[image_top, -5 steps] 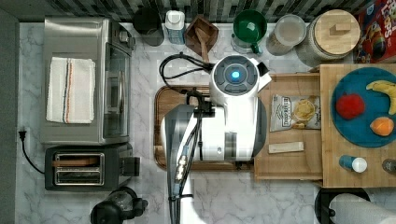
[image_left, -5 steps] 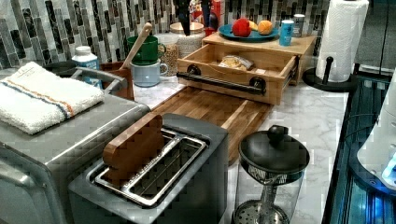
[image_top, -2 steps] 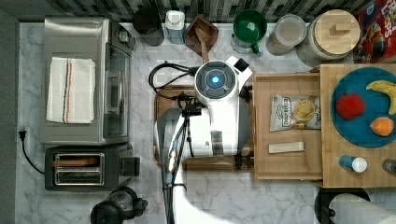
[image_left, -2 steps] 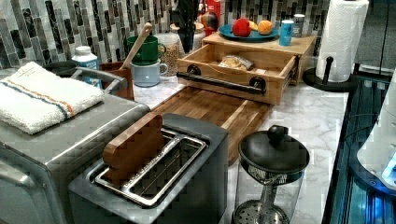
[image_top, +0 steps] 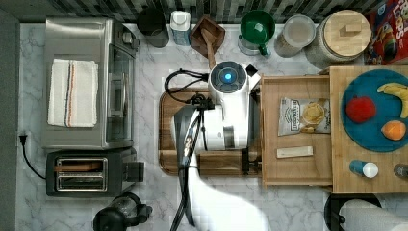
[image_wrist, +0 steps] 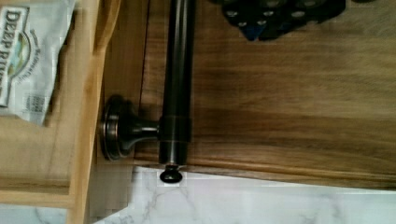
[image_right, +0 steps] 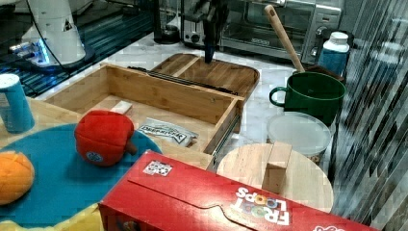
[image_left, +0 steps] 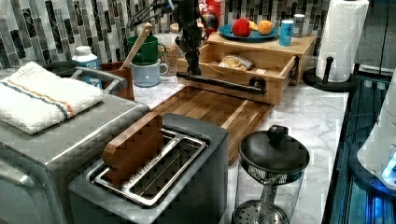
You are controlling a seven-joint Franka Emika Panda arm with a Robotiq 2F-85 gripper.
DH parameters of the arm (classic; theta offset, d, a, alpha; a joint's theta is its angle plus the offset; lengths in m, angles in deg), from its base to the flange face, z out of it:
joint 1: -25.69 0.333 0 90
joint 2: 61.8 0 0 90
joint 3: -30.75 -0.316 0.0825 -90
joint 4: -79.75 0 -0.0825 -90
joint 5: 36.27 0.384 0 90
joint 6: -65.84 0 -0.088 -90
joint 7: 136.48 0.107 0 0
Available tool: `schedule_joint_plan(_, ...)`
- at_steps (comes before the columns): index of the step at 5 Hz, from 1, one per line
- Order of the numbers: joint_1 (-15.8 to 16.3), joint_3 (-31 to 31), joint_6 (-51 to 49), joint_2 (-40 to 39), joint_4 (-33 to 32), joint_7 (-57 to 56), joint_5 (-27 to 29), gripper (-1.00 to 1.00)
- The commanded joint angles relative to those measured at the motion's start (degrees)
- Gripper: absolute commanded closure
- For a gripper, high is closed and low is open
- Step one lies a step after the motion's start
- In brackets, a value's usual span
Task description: Close the drawer.
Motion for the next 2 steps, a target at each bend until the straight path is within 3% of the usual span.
schedule_joint_plan(1, -0.1, 2.7, 4.1, -2.9, -1.4, -0.6, -3.4, 1.0)
schedule_joint_plan(2, 0.4, 3.3, 2.3, -1.9, -1.7, 0.5, -3.4, 1.0)
